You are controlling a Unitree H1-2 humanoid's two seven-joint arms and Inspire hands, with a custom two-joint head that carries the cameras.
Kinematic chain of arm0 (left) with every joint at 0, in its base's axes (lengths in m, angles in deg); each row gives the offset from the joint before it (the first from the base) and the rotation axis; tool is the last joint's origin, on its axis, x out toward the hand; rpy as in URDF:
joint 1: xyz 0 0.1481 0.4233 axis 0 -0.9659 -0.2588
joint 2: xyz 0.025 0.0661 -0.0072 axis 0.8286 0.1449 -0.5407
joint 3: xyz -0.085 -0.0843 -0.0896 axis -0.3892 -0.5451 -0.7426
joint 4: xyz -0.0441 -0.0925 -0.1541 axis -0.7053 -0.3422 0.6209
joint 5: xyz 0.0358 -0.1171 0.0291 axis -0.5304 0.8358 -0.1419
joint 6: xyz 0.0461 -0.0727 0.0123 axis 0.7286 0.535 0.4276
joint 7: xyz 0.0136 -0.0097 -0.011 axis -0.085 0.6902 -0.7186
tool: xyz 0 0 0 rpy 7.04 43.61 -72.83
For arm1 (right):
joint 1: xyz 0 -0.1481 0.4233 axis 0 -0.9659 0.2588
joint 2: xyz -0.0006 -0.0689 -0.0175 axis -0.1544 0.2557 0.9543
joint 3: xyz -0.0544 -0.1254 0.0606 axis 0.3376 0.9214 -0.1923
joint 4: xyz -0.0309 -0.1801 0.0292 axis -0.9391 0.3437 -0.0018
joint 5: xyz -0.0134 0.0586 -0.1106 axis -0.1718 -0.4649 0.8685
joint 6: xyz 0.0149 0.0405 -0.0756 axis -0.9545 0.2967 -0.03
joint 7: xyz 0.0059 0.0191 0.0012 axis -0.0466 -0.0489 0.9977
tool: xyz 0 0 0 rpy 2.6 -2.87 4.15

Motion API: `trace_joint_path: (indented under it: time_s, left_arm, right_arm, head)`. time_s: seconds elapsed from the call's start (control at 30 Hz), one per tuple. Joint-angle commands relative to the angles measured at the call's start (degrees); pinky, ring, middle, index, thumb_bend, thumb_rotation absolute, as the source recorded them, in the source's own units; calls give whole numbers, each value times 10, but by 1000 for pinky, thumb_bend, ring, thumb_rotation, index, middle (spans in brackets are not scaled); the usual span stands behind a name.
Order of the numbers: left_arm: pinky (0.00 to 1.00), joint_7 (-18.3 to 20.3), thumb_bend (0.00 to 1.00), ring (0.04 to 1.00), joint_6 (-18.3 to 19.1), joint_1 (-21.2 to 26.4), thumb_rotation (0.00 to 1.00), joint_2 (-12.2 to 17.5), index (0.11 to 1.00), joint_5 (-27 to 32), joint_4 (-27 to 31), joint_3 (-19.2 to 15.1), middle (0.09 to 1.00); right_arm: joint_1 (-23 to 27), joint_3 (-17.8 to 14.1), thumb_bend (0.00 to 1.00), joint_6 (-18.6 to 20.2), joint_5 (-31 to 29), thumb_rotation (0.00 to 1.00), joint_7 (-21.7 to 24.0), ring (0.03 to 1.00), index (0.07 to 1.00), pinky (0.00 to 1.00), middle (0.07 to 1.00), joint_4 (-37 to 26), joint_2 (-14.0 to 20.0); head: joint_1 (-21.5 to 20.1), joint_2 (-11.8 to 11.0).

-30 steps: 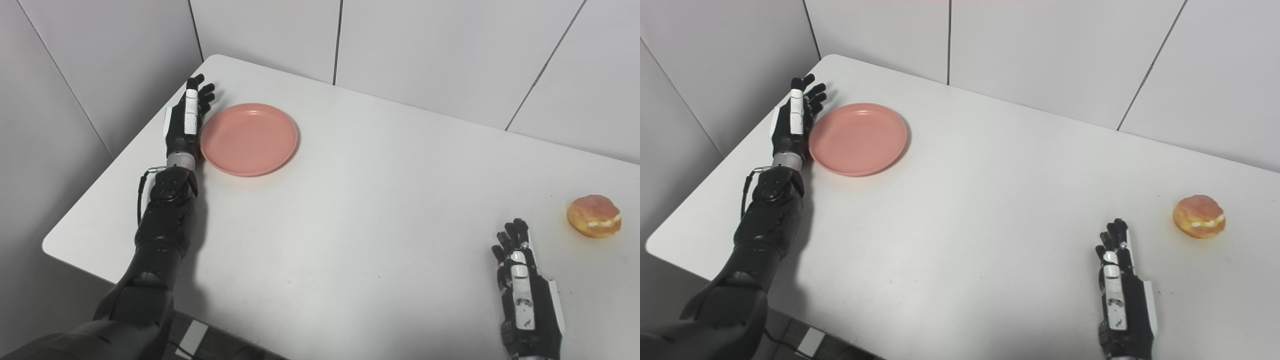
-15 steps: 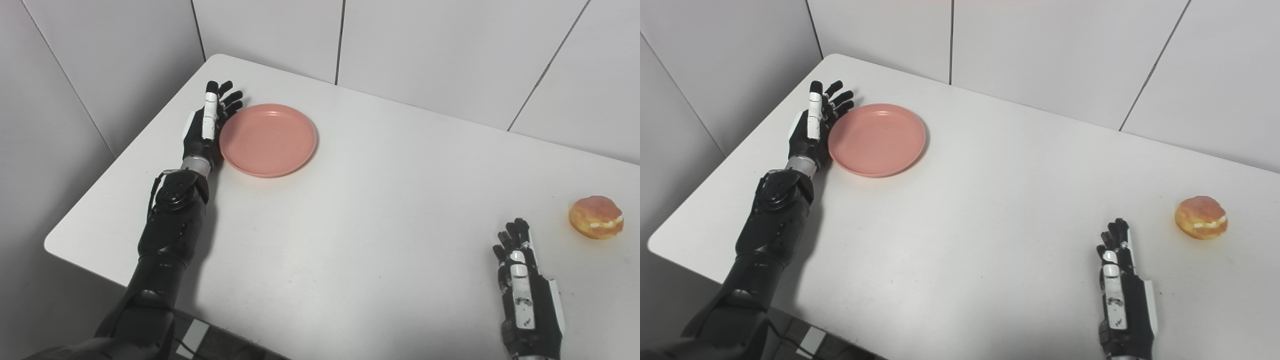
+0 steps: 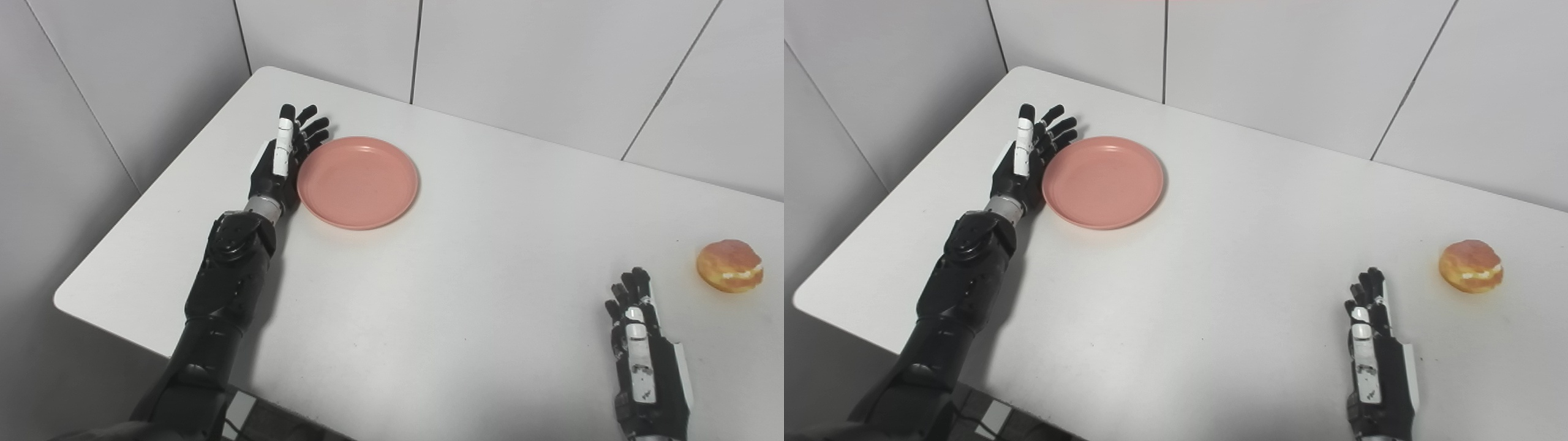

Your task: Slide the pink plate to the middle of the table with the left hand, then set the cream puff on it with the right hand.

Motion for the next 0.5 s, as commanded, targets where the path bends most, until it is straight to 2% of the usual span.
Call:
trace_joint_path:
  time_s: [0.0, 0.2, 0.47]
  left_arm:
    - [946, 6, 856, 893, 6, 3, 1000, -10, 889, -7, 11, 12, 875]
    - [945, -1, 840, 888, 11, 3, 1000, -25, 890, -24, 18, 20, 867]
    - [950, 6, 854, 896, 18, 0, 1000, -28, 899, -31, 30, 34, 876]
  right_arm:
    - [6, 0, 606, -12, -5, 863, 1, 1000, 1000, 1000, 1000, -7, -4]
    - [6, 4, 624, -8, -1, 872, 1, 1000, 1000, 1000, 1000, -10, -3]
    - [9, 3, 583, -16, 5, 871, -9, 992, 1000, 1000, 993, -4, -14]
  head:
    - [-1, -1]
    - [-18, 3]
    - [-49, 11]
